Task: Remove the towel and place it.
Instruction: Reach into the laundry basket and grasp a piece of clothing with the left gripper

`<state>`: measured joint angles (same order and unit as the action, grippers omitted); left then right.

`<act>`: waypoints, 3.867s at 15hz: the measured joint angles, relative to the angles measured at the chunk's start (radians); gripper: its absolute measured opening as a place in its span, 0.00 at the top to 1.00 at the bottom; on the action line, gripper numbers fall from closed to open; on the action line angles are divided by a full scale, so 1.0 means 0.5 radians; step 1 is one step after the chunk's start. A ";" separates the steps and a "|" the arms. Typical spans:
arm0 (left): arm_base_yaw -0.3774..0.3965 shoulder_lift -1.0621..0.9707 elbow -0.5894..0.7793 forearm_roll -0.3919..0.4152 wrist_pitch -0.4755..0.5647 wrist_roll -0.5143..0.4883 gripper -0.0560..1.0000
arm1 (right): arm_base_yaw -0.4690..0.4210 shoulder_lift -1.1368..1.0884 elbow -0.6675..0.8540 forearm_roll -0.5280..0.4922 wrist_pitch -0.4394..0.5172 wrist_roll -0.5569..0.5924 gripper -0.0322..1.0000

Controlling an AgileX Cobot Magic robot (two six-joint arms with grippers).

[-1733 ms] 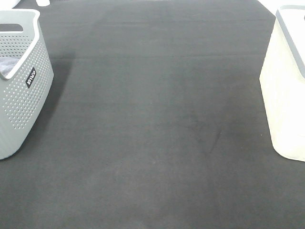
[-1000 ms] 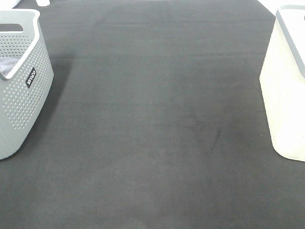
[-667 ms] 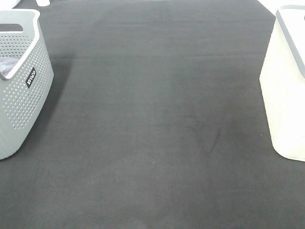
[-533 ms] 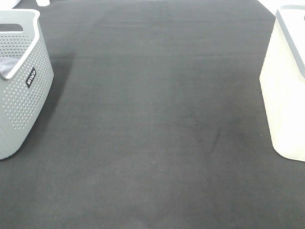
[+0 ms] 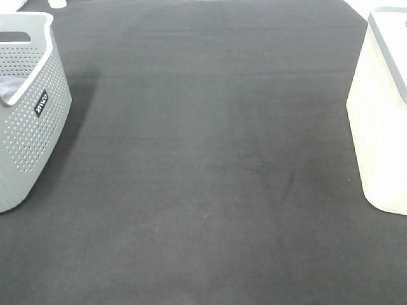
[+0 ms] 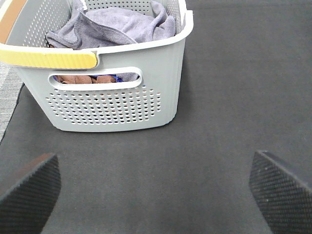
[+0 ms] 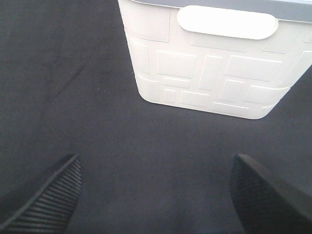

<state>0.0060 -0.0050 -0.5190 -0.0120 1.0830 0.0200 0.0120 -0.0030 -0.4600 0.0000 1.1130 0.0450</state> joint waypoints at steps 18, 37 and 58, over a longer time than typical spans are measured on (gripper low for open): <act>0.000 0.000 0.000 0.024 0.000 0.000 0.01 | 0.000 0.000 0.000 0.000 0.000 0.000 0.24; 0.000 1.474 -1.164 0.024 0.206 0.788 0.03 | 0.000 0.000 0.000 0.000 0.000 0.000 0.24; 0.092 3.660 -1.868 0.890 -0.492 2.216 0.03 | 0.000 0.000 0.000 0.000 0.000 0.000 0.24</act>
<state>0.0520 1.8250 -1.4530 0.4330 0.8370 1.1280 0.0120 -0.0030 -0.4600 0.0000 1.1130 0.0450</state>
